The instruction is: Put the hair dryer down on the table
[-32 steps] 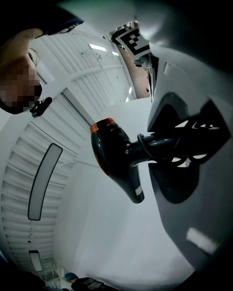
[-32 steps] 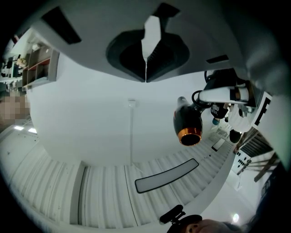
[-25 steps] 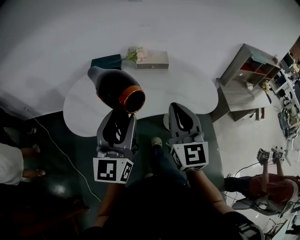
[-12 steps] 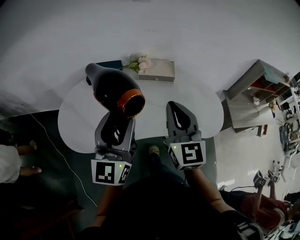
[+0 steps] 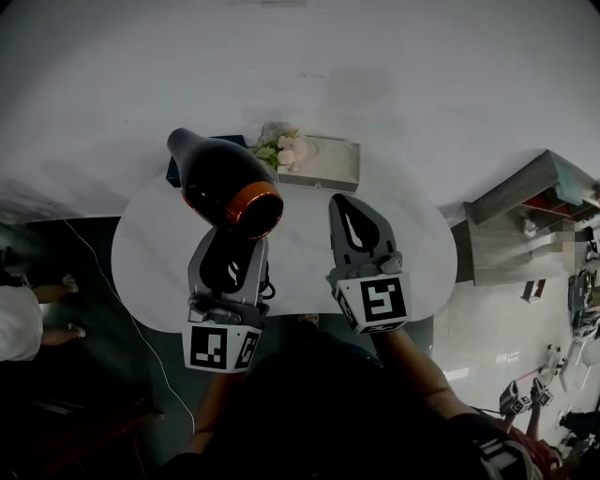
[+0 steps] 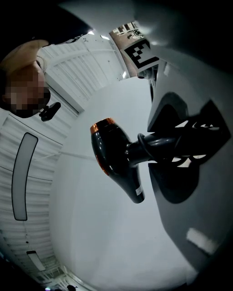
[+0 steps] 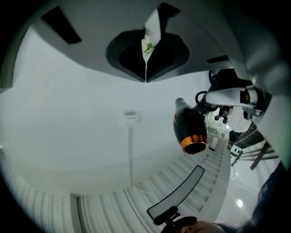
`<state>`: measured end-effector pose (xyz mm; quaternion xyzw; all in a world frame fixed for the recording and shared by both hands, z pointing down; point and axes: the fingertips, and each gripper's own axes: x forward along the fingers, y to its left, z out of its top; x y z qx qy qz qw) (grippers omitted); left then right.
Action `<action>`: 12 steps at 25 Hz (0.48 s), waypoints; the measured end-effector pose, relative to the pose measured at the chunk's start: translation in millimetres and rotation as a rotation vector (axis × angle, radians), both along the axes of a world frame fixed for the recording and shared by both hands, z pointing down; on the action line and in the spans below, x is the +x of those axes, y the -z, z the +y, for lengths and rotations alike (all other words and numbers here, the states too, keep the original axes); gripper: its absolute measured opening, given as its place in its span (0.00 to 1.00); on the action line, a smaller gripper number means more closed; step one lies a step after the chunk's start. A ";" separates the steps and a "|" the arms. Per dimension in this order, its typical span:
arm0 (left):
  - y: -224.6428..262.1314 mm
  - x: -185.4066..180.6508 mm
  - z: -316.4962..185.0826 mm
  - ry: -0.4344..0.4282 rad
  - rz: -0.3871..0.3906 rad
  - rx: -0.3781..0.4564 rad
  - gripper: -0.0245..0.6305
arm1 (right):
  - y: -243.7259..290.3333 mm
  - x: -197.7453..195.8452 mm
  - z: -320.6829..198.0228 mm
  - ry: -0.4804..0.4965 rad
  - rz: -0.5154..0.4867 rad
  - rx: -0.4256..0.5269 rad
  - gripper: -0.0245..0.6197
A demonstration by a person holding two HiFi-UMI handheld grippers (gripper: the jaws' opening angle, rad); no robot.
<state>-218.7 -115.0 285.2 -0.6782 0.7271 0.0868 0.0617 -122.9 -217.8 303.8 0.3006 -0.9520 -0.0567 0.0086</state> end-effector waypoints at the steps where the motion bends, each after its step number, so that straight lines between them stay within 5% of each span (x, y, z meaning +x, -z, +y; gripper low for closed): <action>1: -0.8 -2.2 -6.6 0.006 0.001 -0.002 0.37 | -0.7 -3.9 -6.9 0.010 0.003 -0.002 0.06; 12: -12.1 -16.4 -55.1 0.012 -0.076 -0.038 0.37 | -13.8 -24.4 -51.2 0.017 0.007 -0.018 0.06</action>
